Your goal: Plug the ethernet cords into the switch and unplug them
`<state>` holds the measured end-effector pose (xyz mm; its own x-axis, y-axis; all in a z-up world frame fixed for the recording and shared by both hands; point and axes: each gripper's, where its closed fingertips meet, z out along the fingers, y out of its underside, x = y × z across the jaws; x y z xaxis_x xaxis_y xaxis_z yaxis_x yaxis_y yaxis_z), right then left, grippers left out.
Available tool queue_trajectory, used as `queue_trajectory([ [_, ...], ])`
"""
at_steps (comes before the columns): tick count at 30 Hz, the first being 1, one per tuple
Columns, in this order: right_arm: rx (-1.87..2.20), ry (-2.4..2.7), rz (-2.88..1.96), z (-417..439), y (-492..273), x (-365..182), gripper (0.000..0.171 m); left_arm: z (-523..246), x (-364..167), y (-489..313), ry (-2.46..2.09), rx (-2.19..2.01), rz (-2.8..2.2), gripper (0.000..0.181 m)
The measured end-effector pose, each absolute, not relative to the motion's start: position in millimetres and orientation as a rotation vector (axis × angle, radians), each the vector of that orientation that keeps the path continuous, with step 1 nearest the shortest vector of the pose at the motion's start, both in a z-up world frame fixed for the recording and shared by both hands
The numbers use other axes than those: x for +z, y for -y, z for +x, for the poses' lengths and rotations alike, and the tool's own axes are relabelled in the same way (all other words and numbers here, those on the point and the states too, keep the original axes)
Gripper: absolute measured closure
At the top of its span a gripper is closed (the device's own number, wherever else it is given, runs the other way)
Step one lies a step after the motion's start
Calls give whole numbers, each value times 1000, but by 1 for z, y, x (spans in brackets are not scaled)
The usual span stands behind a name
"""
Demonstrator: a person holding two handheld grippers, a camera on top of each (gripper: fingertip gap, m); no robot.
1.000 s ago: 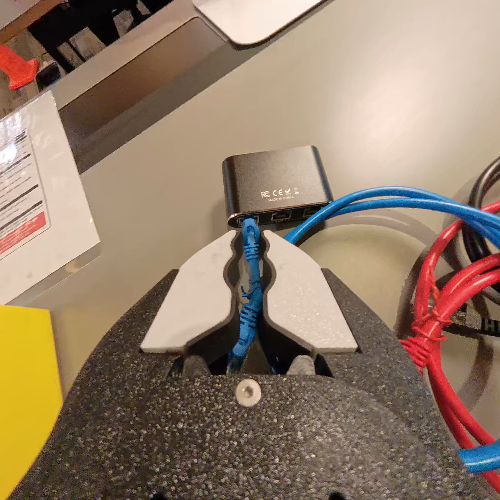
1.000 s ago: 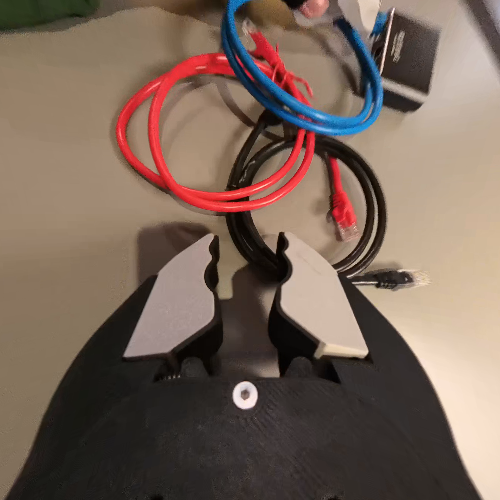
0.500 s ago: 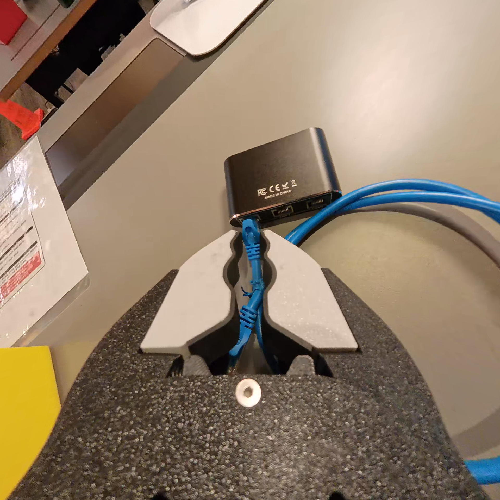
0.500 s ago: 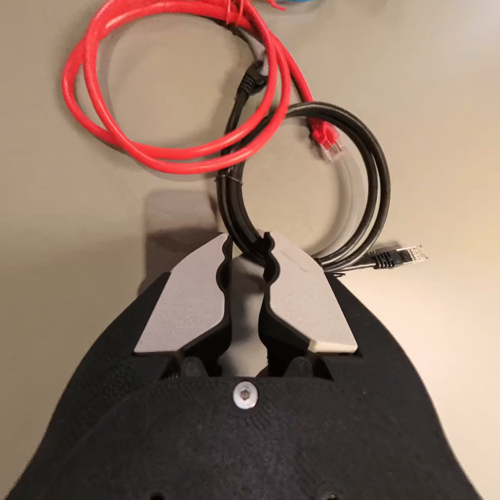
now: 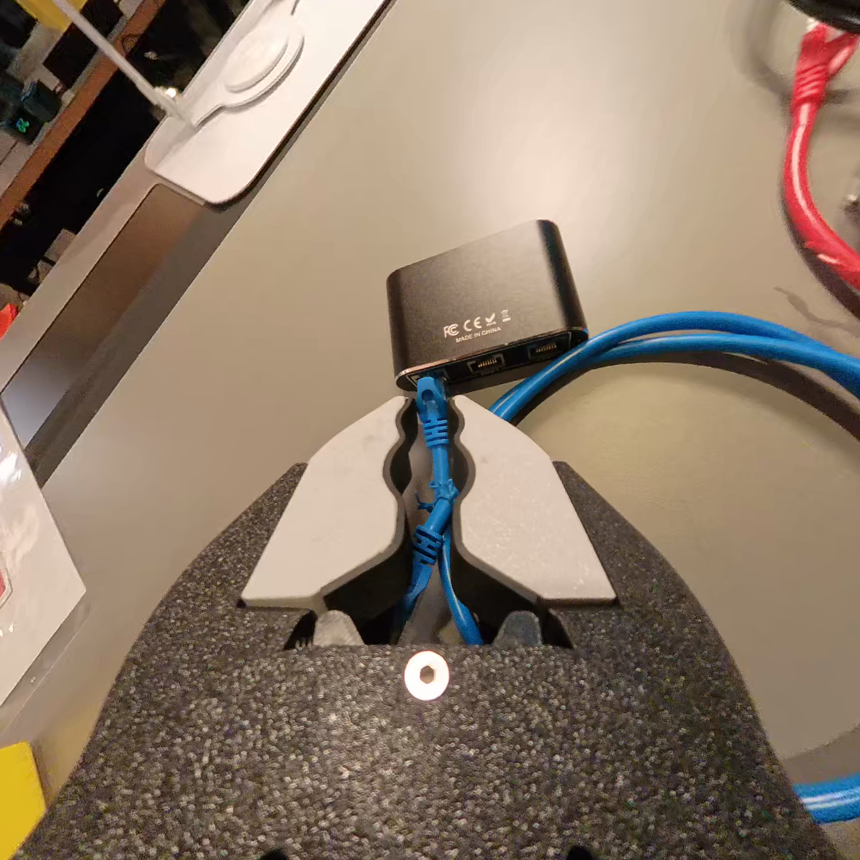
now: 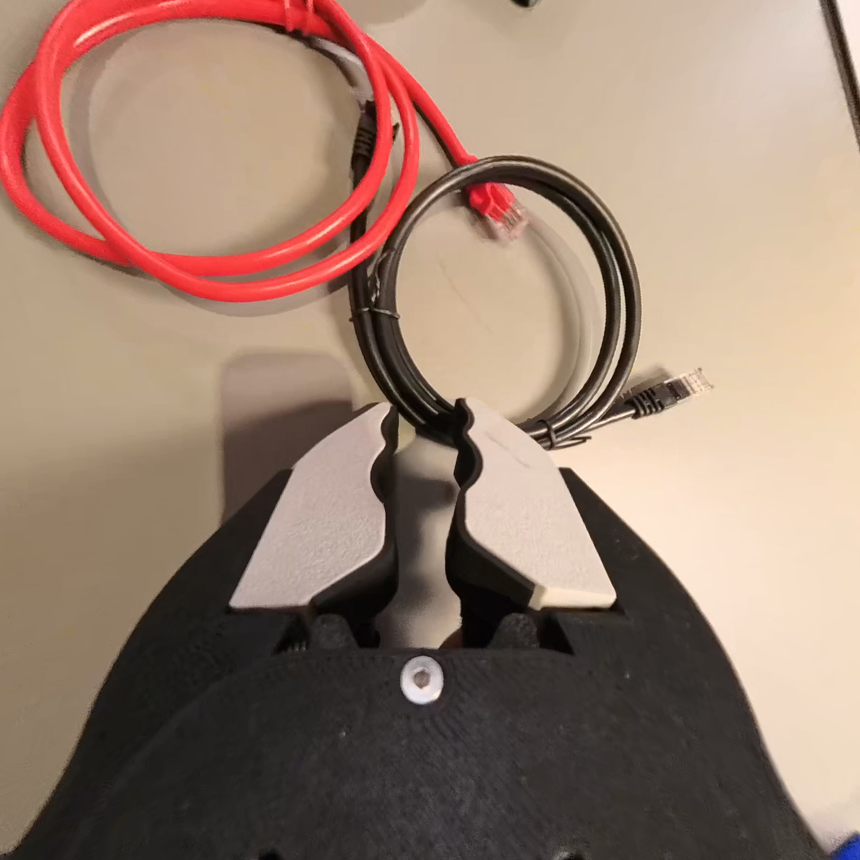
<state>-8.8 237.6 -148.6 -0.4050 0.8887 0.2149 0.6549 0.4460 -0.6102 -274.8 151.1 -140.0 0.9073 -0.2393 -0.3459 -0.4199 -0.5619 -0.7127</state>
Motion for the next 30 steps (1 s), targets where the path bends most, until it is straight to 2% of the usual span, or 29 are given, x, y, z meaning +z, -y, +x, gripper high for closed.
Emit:
queue_trajectory([
  [1,605,2168,-1302,-7,-243,-149,149,-272,-140,-152,-483,262,-2185,168],
  [9,589,1978,-1337,-7,-285,-137,145,-258,-140,-157,-523,271,-2170,168],
  [15,700,1885,-1215,-20,-275,-110,146,-255,-140,-159,-515,253,-2173,168],
  [23,800,1982,-1122,-38,-231,-119,143,-255,-130,-160,-472,171,-2127,168],
  [30,767,1935,-1135,-43,-232,-114,142,-265,-106,-160,-327,44,-2016,170],
])
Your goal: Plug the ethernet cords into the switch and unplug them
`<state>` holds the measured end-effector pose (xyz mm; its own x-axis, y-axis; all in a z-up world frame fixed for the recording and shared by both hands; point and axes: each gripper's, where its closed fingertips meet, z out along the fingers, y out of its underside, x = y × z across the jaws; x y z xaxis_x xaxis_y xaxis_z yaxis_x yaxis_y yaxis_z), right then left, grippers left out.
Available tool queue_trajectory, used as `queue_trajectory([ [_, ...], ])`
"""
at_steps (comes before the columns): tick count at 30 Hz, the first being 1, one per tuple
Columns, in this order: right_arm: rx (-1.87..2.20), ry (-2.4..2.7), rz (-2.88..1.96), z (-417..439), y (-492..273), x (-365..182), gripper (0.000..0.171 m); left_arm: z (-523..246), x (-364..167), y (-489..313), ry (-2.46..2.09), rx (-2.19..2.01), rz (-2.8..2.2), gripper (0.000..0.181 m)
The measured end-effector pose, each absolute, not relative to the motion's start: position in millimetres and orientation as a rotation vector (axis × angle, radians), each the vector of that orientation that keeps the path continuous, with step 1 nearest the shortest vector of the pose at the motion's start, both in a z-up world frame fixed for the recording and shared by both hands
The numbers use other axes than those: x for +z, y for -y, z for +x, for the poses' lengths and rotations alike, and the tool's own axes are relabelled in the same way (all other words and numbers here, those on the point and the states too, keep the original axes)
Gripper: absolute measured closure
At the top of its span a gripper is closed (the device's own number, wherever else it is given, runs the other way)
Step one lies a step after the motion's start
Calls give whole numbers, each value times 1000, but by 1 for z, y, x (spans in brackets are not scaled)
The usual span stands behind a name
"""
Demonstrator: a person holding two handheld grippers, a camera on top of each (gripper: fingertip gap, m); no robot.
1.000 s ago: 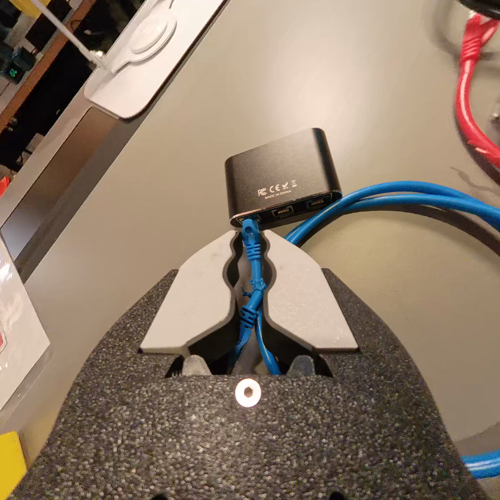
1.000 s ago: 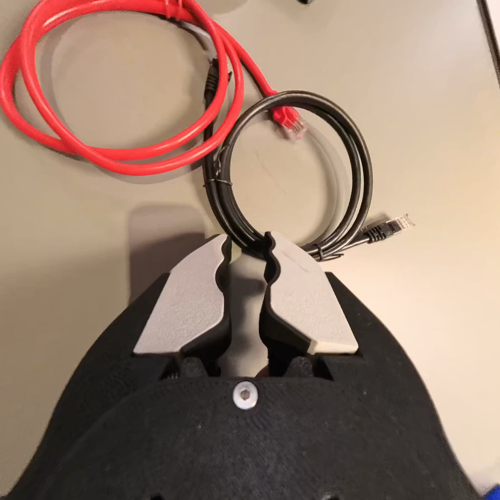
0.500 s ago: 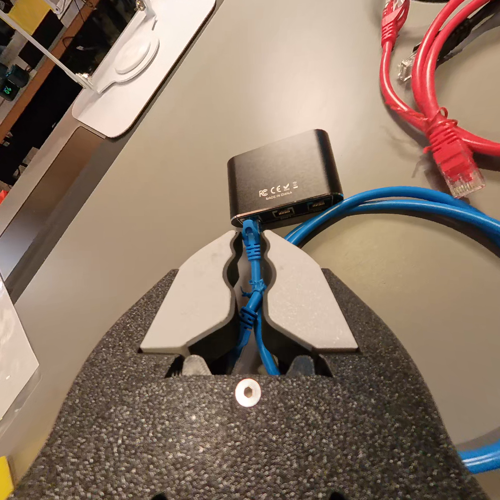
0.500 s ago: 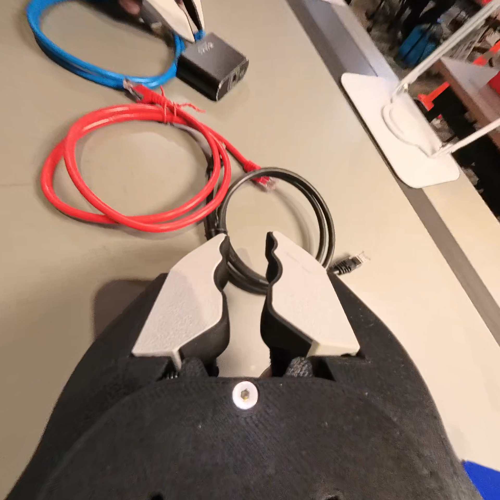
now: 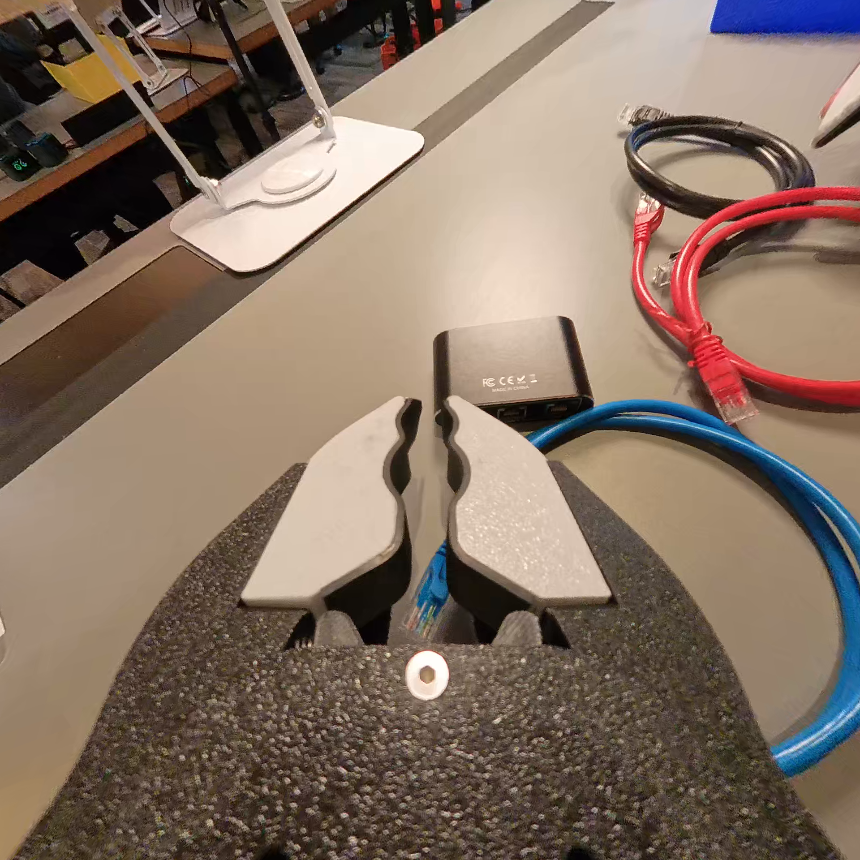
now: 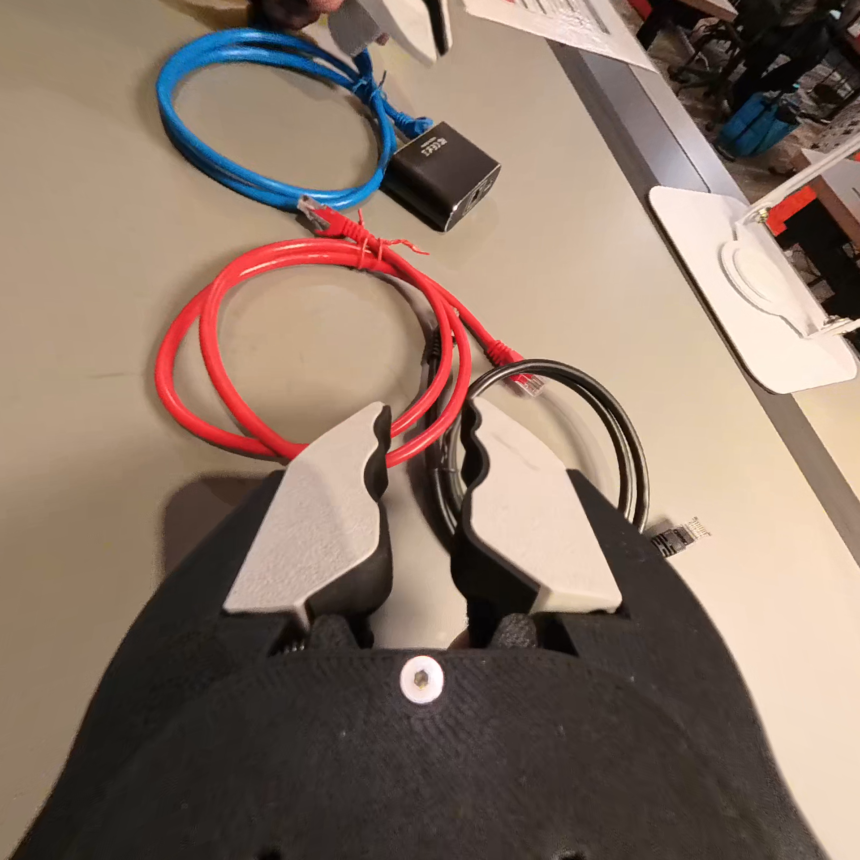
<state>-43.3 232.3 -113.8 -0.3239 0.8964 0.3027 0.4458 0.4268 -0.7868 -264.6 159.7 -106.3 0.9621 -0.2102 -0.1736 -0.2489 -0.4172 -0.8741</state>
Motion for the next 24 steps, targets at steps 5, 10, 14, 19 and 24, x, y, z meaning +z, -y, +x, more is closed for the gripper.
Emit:
queue_trajectory([
  [5,789,1910,-1167,-49,-232,-115,139,-262,-109,-160,-356,74,-2026,171],
  [10,797,1948,-1144,-65,-222,-118,137,-258,-117,-160,-424,149,-2054,172],
  [14,738,2002,-1080,-86,-222,-109,135,-256,-120,-160,-445,171,-2063,172],
  [19,672,2149,-1051,-114,-238,-98,135,-257,-119,-159,-428,166,-2061,171],
  [24,441,2365,-1213,-124,-267,-128,132,-261,-120,-159,-426,182,-2071,172],
])
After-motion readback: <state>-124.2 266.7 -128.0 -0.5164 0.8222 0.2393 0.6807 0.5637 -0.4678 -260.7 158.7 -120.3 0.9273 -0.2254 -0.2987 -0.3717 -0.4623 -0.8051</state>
